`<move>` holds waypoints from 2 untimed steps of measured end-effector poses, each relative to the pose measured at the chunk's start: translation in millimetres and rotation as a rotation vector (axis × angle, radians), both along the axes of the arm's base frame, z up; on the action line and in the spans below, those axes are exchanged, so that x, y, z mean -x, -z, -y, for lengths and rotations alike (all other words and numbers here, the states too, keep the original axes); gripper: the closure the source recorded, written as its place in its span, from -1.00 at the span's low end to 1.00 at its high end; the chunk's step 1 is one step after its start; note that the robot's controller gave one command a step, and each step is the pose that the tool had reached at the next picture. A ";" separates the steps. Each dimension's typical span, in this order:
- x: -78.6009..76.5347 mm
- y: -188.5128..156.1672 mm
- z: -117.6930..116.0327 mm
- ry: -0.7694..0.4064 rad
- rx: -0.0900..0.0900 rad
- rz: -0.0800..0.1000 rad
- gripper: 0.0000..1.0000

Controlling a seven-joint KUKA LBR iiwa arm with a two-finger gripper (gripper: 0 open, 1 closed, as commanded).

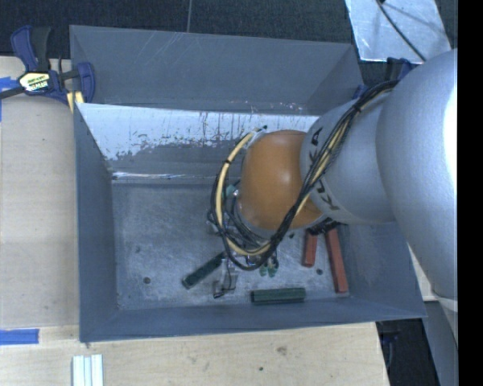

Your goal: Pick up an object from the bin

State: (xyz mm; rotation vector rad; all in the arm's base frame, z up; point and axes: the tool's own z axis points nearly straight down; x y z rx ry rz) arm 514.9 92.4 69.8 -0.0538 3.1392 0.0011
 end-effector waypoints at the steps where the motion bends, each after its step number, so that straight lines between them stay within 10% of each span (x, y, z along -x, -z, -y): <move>1: -0.9 -0.9 0.0 0.001 -0.001 0.002 1.00; 2: -10.9 -146.6 22.3 -0.214 0.001 0.010 1.00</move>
Offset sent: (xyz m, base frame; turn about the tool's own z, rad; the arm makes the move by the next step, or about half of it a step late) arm 0.0000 0.0000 0.0000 0.0000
